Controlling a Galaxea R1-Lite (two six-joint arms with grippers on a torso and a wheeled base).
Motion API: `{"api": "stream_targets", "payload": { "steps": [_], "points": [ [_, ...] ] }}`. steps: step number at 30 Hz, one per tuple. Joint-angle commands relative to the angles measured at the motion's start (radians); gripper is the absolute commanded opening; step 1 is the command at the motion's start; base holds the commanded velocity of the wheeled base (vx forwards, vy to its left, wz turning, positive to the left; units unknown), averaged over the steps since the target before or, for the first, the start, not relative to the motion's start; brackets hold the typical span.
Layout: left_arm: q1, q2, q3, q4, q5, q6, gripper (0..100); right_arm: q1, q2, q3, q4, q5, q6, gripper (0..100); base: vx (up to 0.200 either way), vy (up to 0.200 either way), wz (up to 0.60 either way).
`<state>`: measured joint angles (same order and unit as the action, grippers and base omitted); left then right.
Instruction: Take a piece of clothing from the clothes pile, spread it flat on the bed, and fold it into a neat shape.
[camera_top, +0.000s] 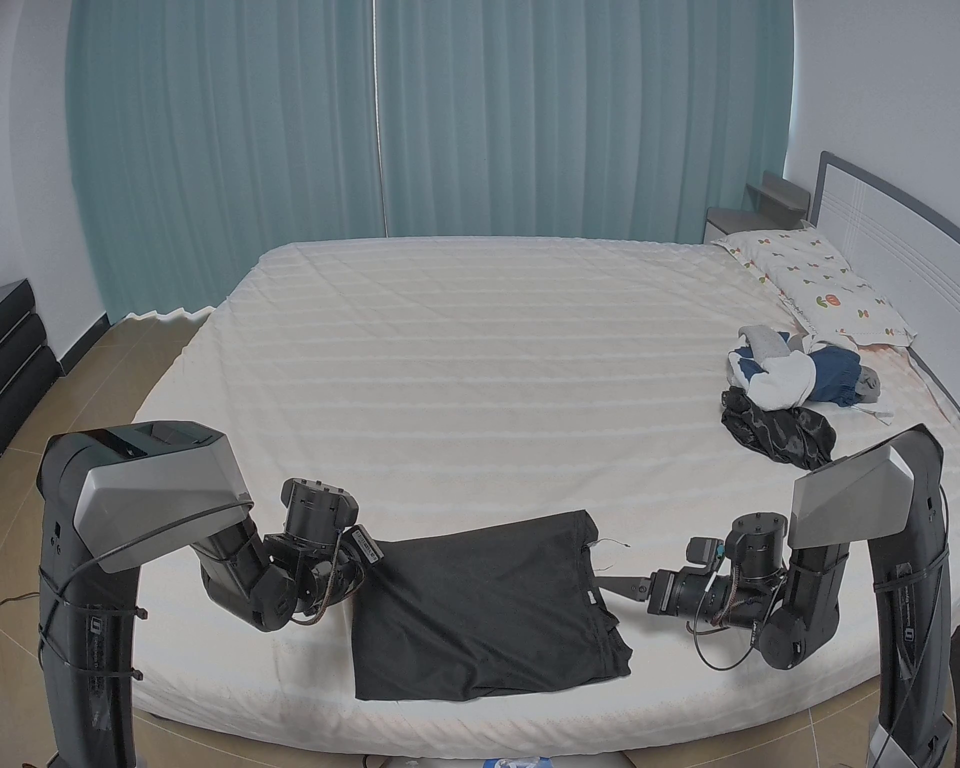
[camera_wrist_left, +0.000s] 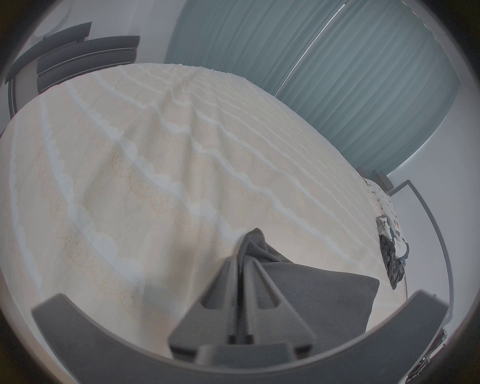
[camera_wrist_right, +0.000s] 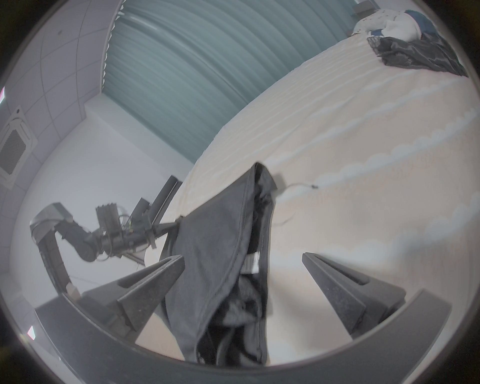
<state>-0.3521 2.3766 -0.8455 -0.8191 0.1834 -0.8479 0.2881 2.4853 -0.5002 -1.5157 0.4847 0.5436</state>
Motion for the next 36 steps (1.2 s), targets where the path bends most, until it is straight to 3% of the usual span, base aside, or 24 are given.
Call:
{"api": "stream_targets", "payload": {
  "steps": [1,10,18,21,22,31,36],
  "points": [
    [-0.002,-0.008,0.013,-0.002,-0.009,-0.003,100,0.011,0.001,-0.124,0.028,-0.077,0.055,100,0.0,0.0,0.0],
    [0.002,-0.008,0.01,-0.029,-0.01,-0.065,100,0.054,0.046,-0.374,0.258,-0.186,0.058,100,0.0,0.0,0.0],
    [0.013,0.0,0.008,-0.048,-0.01,-0.068,100,0.077,0.078,-0.521,0.367,-0.195,0.098,100,0.0,0.0,0.0],
    [0.015,0.0,0.008,-0.048,-0.01,-0.068,100,0.079,0.081,-0.589,0.467,-0.196,0.099,100,0.0,0.0,0.0],
    [0.015,0.0,0.008,-0.048,-0.01,-0.068,100,0.079,0.083,-0.606,0.483,-0.199,0.099,0,0.0,0.0,0.0],
    [0.019,0.001,0.003,-0.048,-0.01,-0.068,100,0.075,0.112,-0.672,0.496,-0.252,0.099,0,0.0,0.0,0.0],
    [0.019,0.001,0.003,-0.048,-0.01,-0.068,100,0.074,0.136,-0.732,0.497,-0.324,0.099,0,0.0,0.0,0.0]
  ]
}}
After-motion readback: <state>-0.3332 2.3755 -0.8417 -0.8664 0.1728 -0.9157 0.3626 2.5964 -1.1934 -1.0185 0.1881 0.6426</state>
